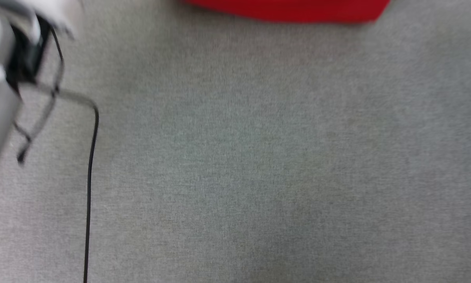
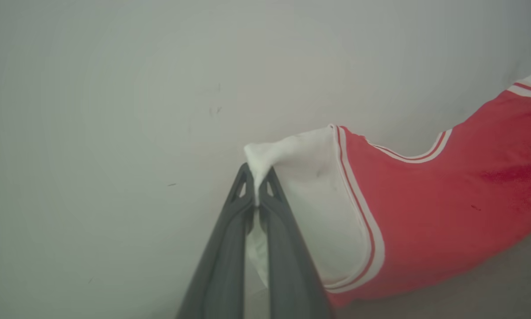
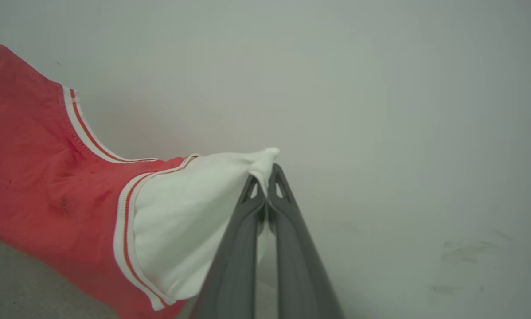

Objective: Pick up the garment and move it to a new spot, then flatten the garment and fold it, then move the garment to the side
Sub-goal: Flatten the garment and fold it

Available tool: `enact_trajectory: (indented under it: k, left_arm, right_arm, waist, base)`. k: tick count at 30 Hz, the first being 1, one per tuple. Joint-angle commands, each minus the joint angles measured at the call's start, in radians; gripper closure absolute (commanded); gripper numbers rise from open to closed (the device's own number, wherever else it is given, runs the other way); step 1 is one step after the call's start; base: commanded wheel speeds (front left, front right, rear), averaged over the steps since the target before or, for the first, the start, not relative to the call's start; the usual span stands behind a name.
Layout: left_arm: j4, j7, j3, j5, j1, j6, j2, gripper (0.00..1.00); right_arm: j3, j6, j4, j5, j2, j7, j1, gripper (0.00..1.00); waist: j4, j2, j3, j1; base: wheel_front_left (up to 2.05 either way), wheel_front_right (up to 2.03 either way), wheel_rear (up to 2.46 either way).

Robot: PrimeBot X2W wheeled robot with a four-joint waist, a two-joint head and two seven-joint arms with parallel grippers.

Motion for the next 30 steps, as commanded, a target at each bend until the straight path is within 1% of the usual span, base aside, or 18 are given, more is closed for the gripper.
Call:
enact_trajectory:
  k: [1, 5, 8, 13, 15, 17, 19, 20, 21, 23, 27, 30]
  left_arm:
    - [-0.041, -0.007, 0.021, -0.016, 0.078, 0.023, 0.019, 1.0]
    - [-0.16, -0.006, 0.061, -0.058, 0.299, 0.075, 0.048, 1.0]
    - [-0.222, -0.006, 0.088, -0.074, 0.474, 0.115, 0.067, 1.0]
    - [-0.287, -0.006, 0.134, -0.109, 0.725, 0.148, 0.061, 1.0]
    - [-0.295, -0.006, 0.144, -0.098, 0.807, 0.157, 0.054, 1.0]
    - [-0.301, -0.006, 0.164, -0.11, 0.879, 0.157, 0.036, 1.0]
    - [-0.301, -0.006, 0.18, -0.107, 0.942, 0.153, 0.029, 1.0]
    - [-0.3, -0.006, 0.185, -0.104, 0.968, 0.153, 0.021, 1.0]
    - [-0.3, -0.006, 0.185, -0.104, 0.968, 0.153, 0.021, 1.0]
    - [-0.295, -0.006, 0.195, -0.107, 1.022, 0.149, 0.006, 1.0]
    - [-0.288, -0.006, 0.225, -0.109, 1.122, 0.141, -0.01, 1.0]
    - [-0.284, -0.006, 0.243, -0.111, 1.188, 0.135, -0.01, 1.0]
  right_arm:
    - [0.003, -0.002, -0.028, 0.018, -0.008, -0.009, 0.068, 1.0]
    - [0.029, -0.002, -0.098, 0.046, -0.023, -0.002, 0.252, 1.0]
    - [0.041, -0.002, -0.136, 0.059, -0.033, 0.004, 0.384, 1.0]
    - [0.027, -0.002, -0.184, 0.083, -0.032, 0.014, 0.583, 1.0]
    - [0.018, -0.002, -0.198, 0.08, -0.03, 0.021, 0.651, 1.0]
    - [0.0, -0.002, -0.211, 0.08, -0.024, 0.025, 0.713, 1.0]
    - [-0.024, -0.002, -0.218, 0.071, -0.021, 0.028, 0.776, 1.0]
    - [-0.034, -0.002, -0.22, 0.071, -0.015, 0.032, 0.809, 1.0]
    - [-0.034, -0.002, -0.22, 0.071, -0.015, 0.032, 0.809, 1.0]
    - [-0.058, -0.002, -0.223, 0.066, -0.005, 0.035, 0.874, 1.0]
    - [-0.123, -0.002, -0.229, 0.055, 0.016, 0.028, 0.994, 1.0]
    - [-0.164, -0.002, -0.239, 0.046, 0.031, 0.032, 1.082, 1.0]
  waist:
    - [-0.007, 0.0, -0.049, 0.0]
    - [-0.016, 0.0, -0.108, 0.0]
    - [-0.026, 0.0, -0.149, 0.0]
    - [-0.034, 0.0, -0.212, 0.0]
    - [-0.034, 0.0, -0.235, 0.0]
    - [-0.034, 0.0, -0.254, 0.0]
    - [-0.03, 0.0, -0.271, 0.0]
    - [-0.027, 0.0, -0.279, 0.0]
    - [-0.027, 0.0, -0.279, 0.0]
    - [-0.022, 0.0, -0.296, 0.0]
    - [-0.016, 0.0, -0.327, 0.0]
    - [-0.014, 0.0, -0.341, 0.0]
  base:
    - [0.0, 0.0, 0.0]
    - [0.0, 0.0, 0.0]
    - [0.0, 0.0, 0.0]
    - [0.0, 0.0, 0.0]
    - [0.0, 0.0, 0.0]
    - [0.0, 0.0, 0.0]
    - [0.0, 0.0, 0.0]
    - [0.0, 0.0, 0.0]
    - [0.0, 0.0, 0.0]
    - [0.0, 0.0, 0.0]
    - [0.0, 0.0, 0.0]
    - [0.0, 0.0, 0.0]
